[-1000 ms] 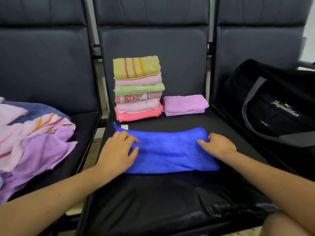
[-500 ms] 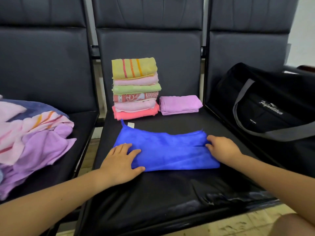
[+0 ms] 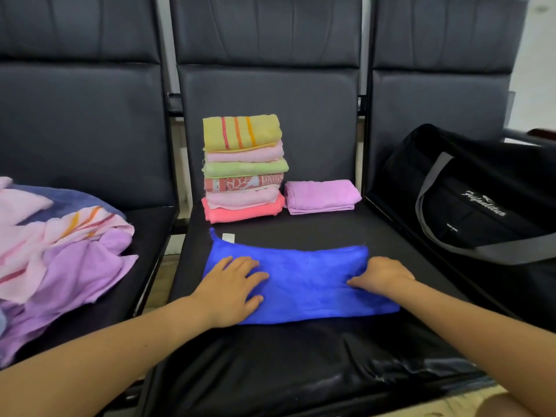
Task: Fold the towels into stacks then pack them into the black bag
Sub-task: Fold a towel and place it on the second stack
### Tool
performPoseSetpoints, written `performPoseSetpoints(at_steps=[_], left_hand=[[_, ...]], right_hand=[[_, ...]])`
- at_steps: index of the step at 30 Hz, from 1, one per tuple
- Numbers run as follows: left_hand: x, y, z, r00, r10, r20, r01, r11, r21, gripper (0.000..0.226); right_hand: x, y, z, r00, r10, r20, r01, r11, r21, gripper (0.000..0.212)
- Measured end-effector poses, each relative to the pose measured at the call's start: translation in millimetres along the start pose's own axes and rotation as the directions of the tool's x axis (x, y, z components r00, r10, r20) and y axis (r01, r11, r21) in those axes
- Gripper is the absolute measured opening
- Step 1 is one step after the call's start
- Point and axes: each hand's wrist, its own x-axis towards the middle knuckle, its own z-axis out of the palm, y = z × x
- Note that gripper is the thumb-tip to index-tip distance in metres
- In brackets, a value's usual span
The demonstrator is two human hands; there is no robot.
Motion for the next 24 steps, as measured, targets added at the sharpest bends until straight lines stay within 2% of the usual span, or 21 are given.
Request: performPoseSetpoints(at_steps=[2, 3, 5, 7, 9, 11, 14, 18, 20, 23, 24], left_hand=[[1.8, -0.5, 5.9, 0.997, -0.046, 0.057, 0.049, 0.998, -0.048, 0.076], [1.9, 0.0, 6.4, 0.995, -0.07, 0.068, 0.074, 0.995, -0.064, 0.077], [1.1, 0.0, 5.9, 0.994, -0.081, 0.068, 0.085, 0.995, -0.05, 0.093], [0.4, -1.2, 3.9, 0.995, -0.092, 0.036, 0.095, 0.992, -0.081, 0.094], [0.8, -4.4, 1.9, 0.991, -0.122, -0.051, 0.113, 0.982, -0.153, 0.071], [1.0, -10.0, -0.2, 0.973, -0.168, -0.155, 0.131, 0.966, -0.224, 0.043], [-4.4, -23.9, -0.4, 0.946, -0.243, -0.216, 0.172, 0.939, -0.299, 0.03], [-11.8, -39.4, 7.2, 0.934, -0.285, -0.217, 0.192, 0.909, -0.369, 0.028], [-13.4, -39.7, 8.9, 0.932, -0.28, -0.229, 0.179, 0.908, -0.379, 0.027], [-16.0, -38.1, 9.6, 0.929, -0.279, -0.245, 0.163, 0.9, -0.405, 0.028], [-17.1, -38.2, 9.8, 0.929, -0.276, -0.247, 0.157, 0.898, -0.41, 0.028]], right_hand=[[-0.8, -2.0, -3.7, 0.998, 0.021, 0.062, -0.031, 0.984, 0.177, 0.023], [1.0, -1.1, -3.7, 0.995, 0.035, 0.092, -0.063, 0.942, 0.33, 0.02], [1.7, 1.4, -5.7, 0.973, 0.056, 0.224, -0.194, 0.725, 0.66, 0.017], [-1.7, 3.6, -10.3, 0.934, 0.067, 0.35, -0.337, 0.489, 0.805, 0.021], [-1.9, 2.3, -15.9, 0.936, 0.051, 0.347, -0.342, 0.36, 0.868, 0.017], [-4.7, -8.0, -23.8, 0.958, 0.011, 0.287, -0.278, 0.282, 0.918, 0.011], [-13.2, -35.1, -31.8, 0.971, -0.096, 0.22, -0.187, 0.274, 0.943, 0.004], [-31.9, -79.1, -25.4, 0.948, -0.266, 0.172, -0.037, 0.446, 0.894, 0.02], [-38.3, -97.2, -13.9, 0.907, -0.373, 0.196, -0.002, 0.462, 0.887, 0.02], [-49.8, -112.8, -1.0, 0.772, -0.541, 0.335, -0.036, 0.488, 0.872, 0.01], [-52.4, -114.9, -0.2, 0.753, -0.557, 0.351, -0.022, 0.511, 0.859, 0.009]])
